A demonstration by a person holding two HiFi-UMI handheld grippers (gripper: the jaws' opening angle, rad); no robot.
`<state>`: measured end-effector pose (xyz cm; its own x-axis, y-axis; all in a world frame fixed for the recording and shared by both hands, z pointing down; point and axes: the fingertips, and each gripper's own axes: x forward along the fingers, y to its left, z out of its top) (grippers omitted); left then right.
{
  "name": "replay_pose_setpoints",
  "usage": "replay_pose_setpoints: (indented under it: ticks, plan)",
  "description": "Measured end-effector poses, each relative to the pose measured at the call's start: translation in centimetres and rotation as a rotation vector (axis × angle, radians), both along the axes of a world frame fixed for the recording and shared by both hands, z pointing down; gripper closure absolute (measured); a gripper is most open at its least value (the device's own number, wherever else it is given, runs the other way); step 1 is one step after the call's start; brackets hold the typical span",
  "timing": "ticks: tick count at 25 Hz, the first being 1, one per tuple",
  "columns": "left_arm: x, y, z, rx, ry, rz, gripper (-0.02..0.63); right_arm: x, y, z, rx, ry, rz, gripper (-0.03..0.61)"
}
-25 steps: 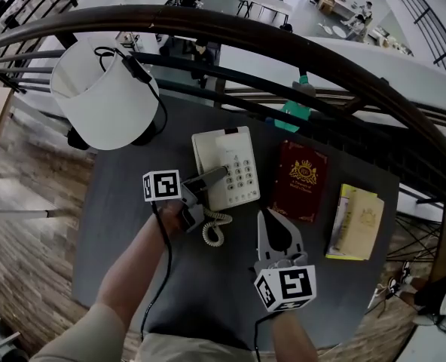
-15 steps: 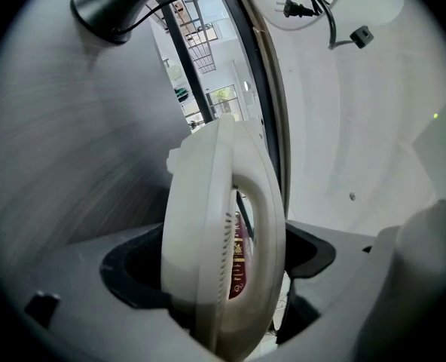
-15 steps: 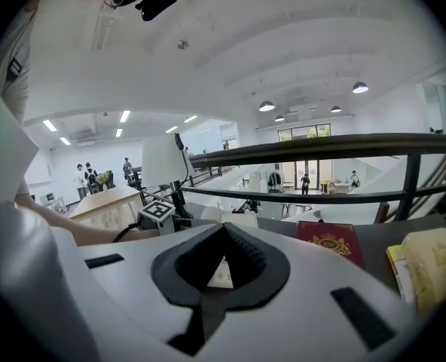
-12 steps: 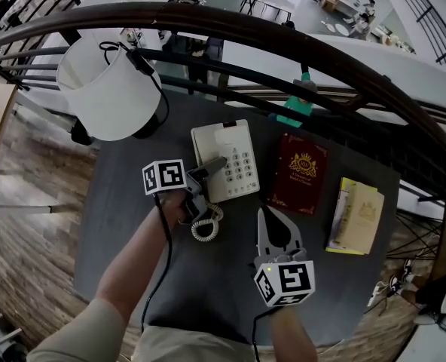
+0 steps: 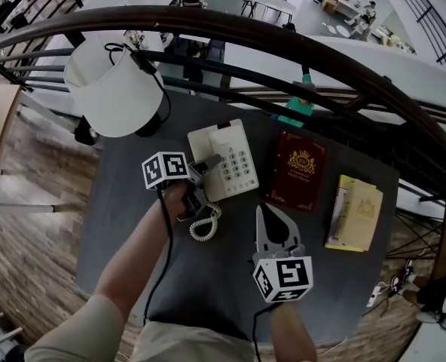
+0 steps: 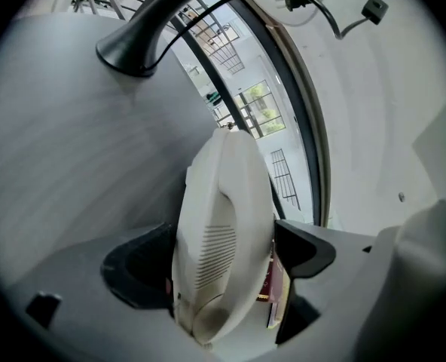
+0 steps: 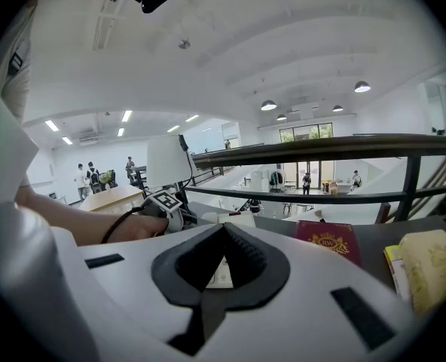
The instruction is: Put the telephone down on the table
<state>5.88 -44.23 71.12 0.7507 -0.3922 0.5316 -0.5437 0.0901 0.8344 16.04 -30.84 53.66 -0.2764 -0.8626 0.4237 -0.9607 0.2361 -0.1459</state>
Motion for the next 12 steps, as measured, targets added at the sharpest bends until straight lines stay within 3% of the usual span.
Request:
replay_pose_setpoints:
  ticks: [6,12]
  plan:
    - [-1.3,-1.1,-2.0,0.013,-0.029,-0.006,0.192,-0.8,0.9,-0.7,0.006,-0.021,-0.005,0.578]
    - [-1.7,0.6,-4.4,0.035,0.007,-0.019,0.192,-1.1,2.1,-1.8,0.016,-0.020,-0.005,0.578]
